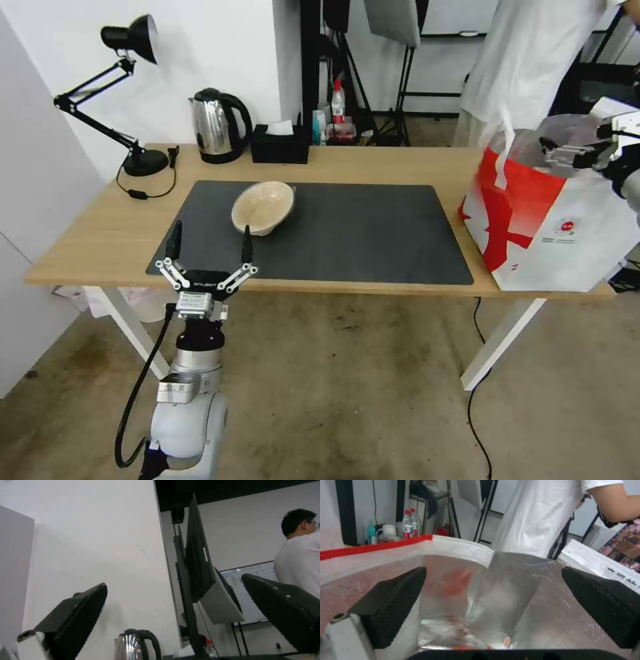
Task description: Pick up the trash from the table and place it into the takeout bag.
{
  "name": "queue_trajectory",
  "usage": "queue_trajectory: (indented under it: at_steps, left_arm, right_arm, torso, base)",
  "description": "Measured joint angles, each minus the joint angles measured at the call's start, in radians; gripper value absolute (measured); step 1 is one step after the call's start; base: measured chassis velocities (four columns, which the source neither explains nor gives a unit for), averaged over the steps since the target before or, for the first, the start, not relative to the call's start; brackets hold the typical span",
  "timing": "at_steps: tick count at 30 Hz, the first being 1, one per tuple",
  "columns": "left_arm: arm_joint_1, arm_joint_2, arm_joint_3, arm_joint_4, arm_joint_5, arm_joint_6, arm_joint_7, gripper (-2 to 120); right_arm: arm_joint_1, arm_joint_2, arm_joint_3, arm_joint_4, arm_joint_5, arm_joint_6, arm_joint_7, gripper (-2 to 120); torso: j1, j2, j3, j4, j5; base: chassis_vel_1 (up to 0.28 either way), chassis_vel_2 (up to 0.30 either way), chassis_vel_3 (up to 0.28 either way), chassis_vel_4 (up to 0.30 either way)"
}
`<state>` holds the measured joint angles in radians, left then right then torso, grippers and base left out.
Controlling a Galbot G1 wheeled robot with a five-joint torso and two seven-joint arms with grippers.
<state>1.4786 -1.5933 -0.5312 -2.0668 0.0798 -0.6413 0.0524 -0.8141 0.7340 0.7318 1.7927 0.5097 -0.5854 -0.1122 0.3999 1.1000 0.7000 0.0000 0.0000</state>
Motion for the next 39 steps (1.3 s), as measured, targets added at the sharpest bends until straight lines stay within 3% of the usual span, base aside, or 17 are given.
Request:
queue_trajectory:
  at_steps: [4,19,29,32,34,39]
  left_arm:
    - [0.006,0.0,0.0,-0.007,0.001,0.0,0.0,100]
    - [0.014,0.0,-0.002,-0.026,0.001,0.0,0.0,100]
    - [0.014,0.0,-0.005,-0.039,0.001,0.001,0.0,100]
    - [0.013,-0.001,-0.006,-0.041,0.001,0.001,-0.001,100]
    - [0.013,-0.001,-0.005,-0.041,0.001,0.001,-0.001,100]
    - [0.011,-0.001,-0.005,-0.041,0.001,0.001,-0.002,100]
  right_arm:
    - [-0.004,-0.005,0.006,0.008,0.002,0.011,0.002,100]
    - [-0.03,-0.021,0.064,0.125,0.088,0.196,0.045,100]
    - [-0.089,-0.021,0.1,0.22,0.14,0.397,0.091,100]
    - [-0.148,0.022,0.105,0.284,0.148,0.518,0.137,100]
    - [-0.163,0.039,0.102,0.303,0.148,0.544,0.15,100]
    - [-0.245,0.173,0.032,0.383,0.074,0.687,0.192,100]
  torso:
    - [0.0,0.0,0.0,0.0001,0.0]
    - [0.0,0.0,0.0,0.0,0.0]
    - [0.0,0.0,0.0,0.0,-0.0002]
    - [0.0,0.0,0.0,0.0,-0.0001]
    - [0.0,0.0,0.0,-0.0002,-0.0002]
    - [0.0,0.0,0.0,0.0001,-0.0002]
  base:
    - [0.0,0.0,0.0,0.0]
    - [0.0,0.0,0.0,0.0]
    - [0.0,0.0,0.0,0.0]
    - [0.0,0.0,0.0,0.0]
    - [0.0,0.0,0.0,0.0]
    - [0.0,0.0,0.0,0.0]
